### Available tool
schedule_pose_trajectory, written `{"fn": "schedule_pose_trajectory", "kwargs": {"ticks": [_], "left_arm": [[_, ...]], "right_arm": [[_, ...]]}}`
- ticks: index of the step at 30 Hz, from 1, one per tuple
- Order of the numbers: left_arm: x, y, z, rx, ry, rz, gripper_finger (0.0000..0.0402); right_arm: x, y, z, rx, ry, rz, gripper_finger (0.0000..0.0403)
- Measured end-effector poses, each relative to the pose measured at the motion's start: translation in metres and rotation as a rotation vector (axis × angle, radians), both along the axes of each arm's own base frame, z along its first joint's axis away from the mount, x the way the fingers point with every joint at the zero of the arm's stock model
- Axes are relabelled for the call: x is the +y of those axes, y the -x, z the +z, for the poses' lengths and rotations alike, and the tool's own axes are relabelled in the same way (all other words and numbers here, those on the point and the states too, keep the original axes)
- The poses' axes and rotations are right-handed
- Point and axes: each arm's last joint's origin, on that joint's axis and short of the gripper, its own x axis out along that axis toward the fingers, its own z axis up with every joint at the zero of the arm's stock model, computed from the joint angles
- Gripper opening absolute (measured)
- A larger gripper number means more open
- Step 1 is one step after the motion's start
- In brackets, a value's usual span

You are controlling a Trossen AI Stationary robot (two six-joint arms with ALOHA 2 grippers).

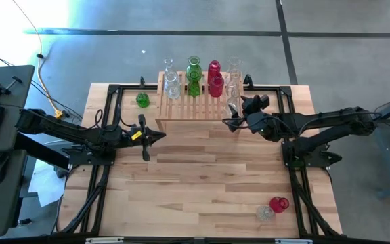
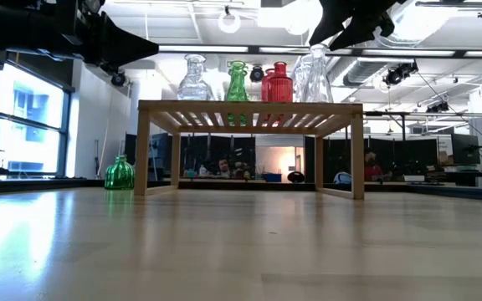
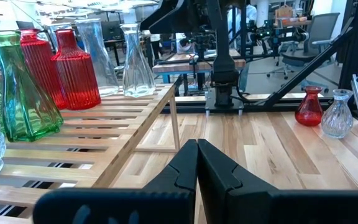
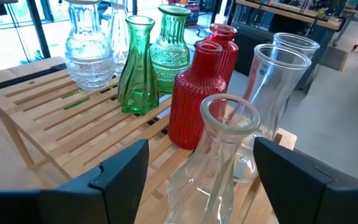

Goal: Sort vases onto shelf
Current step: Put the red vase on the shelf aligned with the other red vases

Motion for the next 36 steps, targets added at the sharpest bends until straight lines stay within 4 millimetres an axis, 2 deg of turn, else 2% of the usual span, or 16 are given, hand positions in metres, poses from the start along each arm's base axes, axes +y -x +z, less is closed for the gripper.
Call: {"fn": "schedule_pose_trajectory", "kwargs": {"ticks": [10, 29, 32, 36], "left_arm": [[0.0, 0.0, 0.0, 0.0, 0.0, 0.0, 0.0], [0.0, 0.0, 0.0, 0.0, 0.0, 0.0, 0.0], [0.0, 0.0, 0.0, 0.001, -0.001, 0.0, 0.0], [0.0, 0.0, 0.0, 0.0, 0.0, 0.0, 0.0]], "right_arm": [[0.004, 0.003, 0.0, 0.014, -0.013, 0.038, 0.0273], [0.042, 0.013, -0.009, 0.085, -0.079, 0.212, 0.0271], [0.052, 0.016, -0.012, 0.091, -0.123, 0.259, 0.0258], [0.069, 0.024, -0.013, 0.13, -0.226, 0.361, 0.022]]}}
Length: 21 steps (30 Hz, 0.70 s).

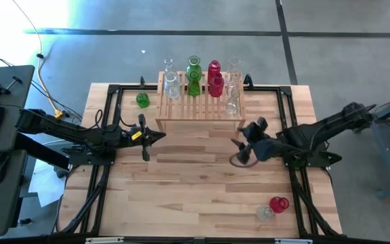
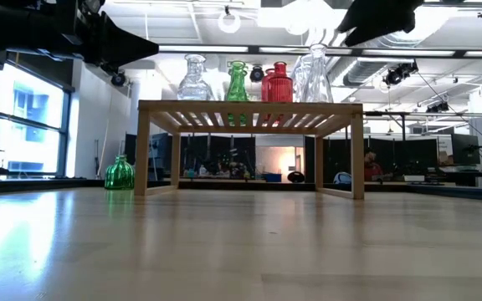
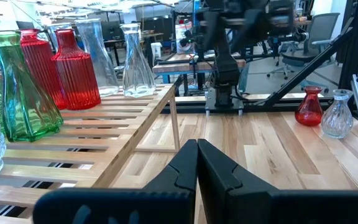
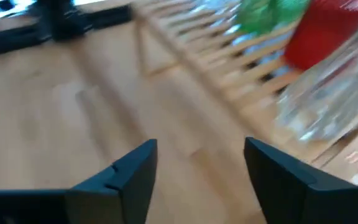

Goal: Sort vases onto shelf
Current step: Put the red vase on the shelf aligned with the other red vases

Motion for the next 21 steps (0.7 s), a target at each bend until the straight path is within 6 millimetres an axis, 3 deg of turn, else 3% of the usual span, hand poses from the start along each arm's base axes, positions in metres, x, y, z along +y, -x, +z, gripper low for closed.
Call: {"fn": "schedule_pose_trajectory", "kwargs": {"ticks": [12, 21], "left_arm": [[0.0, 0.0, 0.0, -0.002, 0.012, 0.0, 0.0], [0.0, 0.0, 0.0, -0.001, 0.009, 0.0, 0.0]], "right_arm": [[0.057, 0.04, 0.021, 0.255, -0.415, 0.069, 0.0048], [0.116, 0.063, 0.042, 0.596, -0.594, -0.179, 0.0019]]}}
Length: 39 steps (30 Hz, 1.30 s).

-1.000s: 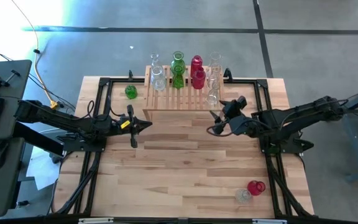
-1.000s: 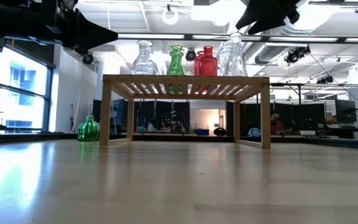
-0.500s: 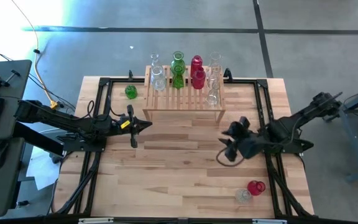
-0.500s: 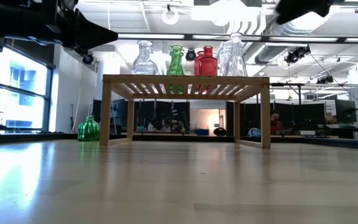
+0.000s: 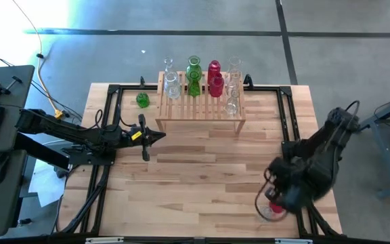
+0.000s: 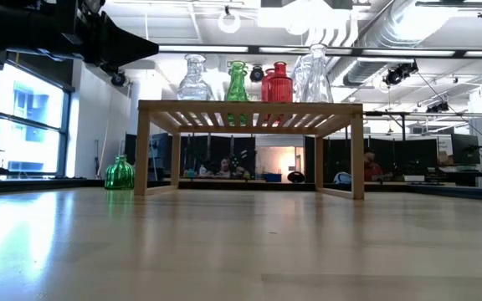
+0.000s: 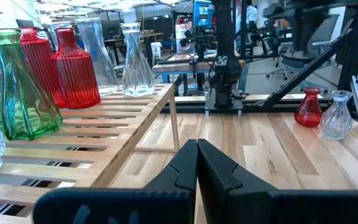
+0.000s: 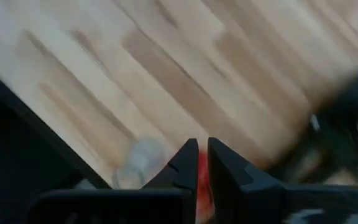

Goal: Sort vases onto shelf
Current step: Put the red vase on the shelf aligned with the other red vases

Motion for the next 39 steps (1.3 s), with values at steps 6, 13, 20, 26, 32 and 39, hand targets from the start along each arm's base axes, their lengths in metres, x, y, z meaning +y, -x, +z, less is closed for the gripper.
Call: {"fn": "schedule_pose_trajectory", "kwargs": {"ticks": [6, 13, 20, 26, 32, 39], "left_arm": [[0.0, 0.0, -0.001, 0.005, 0.003, 0.0, 0.0], [0.0, 0.0, -0.001, 0.005, 0.007, 0.0, 0.0], [0.0, 0.0, -0.002, 0.012, 0.015, 0.0, 0.0], [0.0, 0.0, -0.002, 0.02, 0.014, 0.0, 0.0], [0.0, 0.0, -0.003, 0.027, 0.013, 0.0, 0.0], [0.0, 0.0, -0.003, 0.027, 0.014, 0.001, 0.0]], "right_arm": [[0.049, 0.009, -0.007, 0.06, -0.048, -0.07, 0.0022], [0.079, 0.028, -0.036, 0.268, -0.045, -0.206, 0.0091], [0.083, 0.03, -0.043, 0.23, -0.04, -0.247, 0.0176], [0.079, 0.031, -0.042, 0.231, 0.005, -0.264, 0.0195], [0.079, 0.029, -0.043, 0.198, 0.023, -0.244, 0.0195], [0.077, 0.032, -0.073, 0.278, 0.086, -0.2, 0.0195]]}}
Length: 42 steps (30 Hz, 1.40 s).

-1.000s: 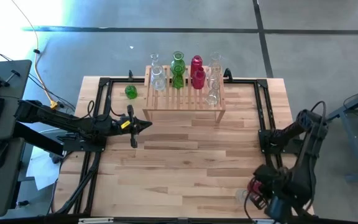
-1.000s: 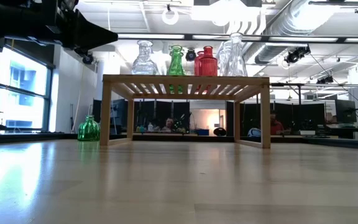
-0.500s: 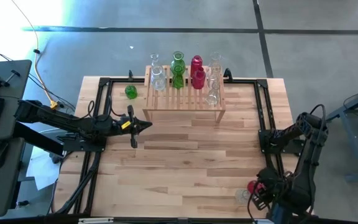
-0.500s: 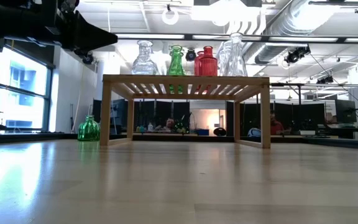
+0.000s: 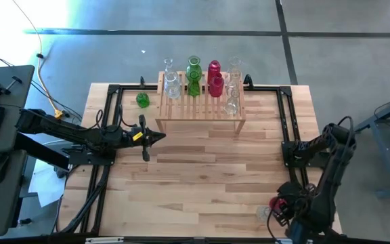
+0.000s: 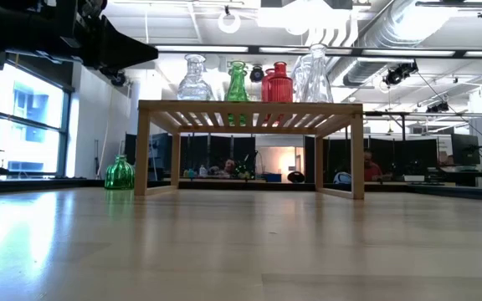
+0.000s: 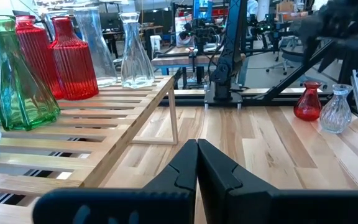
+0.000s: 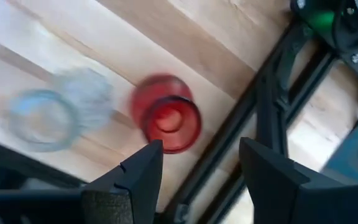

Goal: Sort vases onto shelf
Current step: Put the red vase on the shelf aligned with the other red vases

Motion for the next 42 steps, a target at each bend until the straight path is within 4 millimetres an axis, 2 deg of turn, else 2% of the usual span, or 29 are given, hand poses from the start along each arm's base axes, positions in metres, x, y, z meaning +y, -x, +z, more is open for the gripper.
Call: {"fn": "schedule_pose_trajectory", "kwargs": {"ticks": [3, 8, 16, 20, 24, 29, 33, 35, 38, 42], "left_arm": [[0.0, 0.0, 0.0, -0.001, 0.004, 0.0, 0.0], [0.0, 0.0, 0.0, -0.003, 0.016, 0.0, 0.0], [0.0, 0.0, 0.0, -0.005, 0.033, 0.001, 0.0], [0.0, 0.0, -0.001, 0.001, 0.033, 0.001, 0.0], [0.0, 0.0, -0.001, 0.001, 0.033, 0.001, 0.0], [0.0, 0.0, -0.001, 0.001, 0.033, 0.0, 0.0], [0.0, 0.0, -0.001, 0.001, 0.033, 0.001, 0.0], [0.0, 0.0, -0.001, 0.001, 0.033, 0.001, 0.0], [0.0, 0.0, -0.001, 0.001, 0.033, 0.001, 0.0], [0.0, 0.0, -0.001, 0.001, 0.033, 0.001, 0.0]], "right_arm": [[-0.002, 0.001, -0.017, 0.074, -0.012, 0.01, 0.0195], [-0.002, 0.001, -0.037, 0.066, -0.04, 0.036, 0.0195], [-0.004, 0.001, -0.051, 0.038, -0.033, 0.051, 0.0193], [-0.005, 0.001, -0.055, 0.038, -0.036, 0.056, 0.0172], [-0.005, 0.001, -0.059, 0.031, -0.055, 0.07, 0.0131], [-0.008, -0.004, -0.059, 0.053, -0.072, 0.102, 0.0061], [-0.017, -0.012, -0.051, 0.045, -0.098, 0.126, 0.0009], [-0.026, -0.014, -0.049, 0.062, -0.07, 0.128, 0.0005], [-0.036, -0.021, -0.033, 0.054, -0.088, 0.137, 0.0005], [-0.052, -0.034, -0.01, 0.044, -0.022, 0.184, 0.0002]]}}
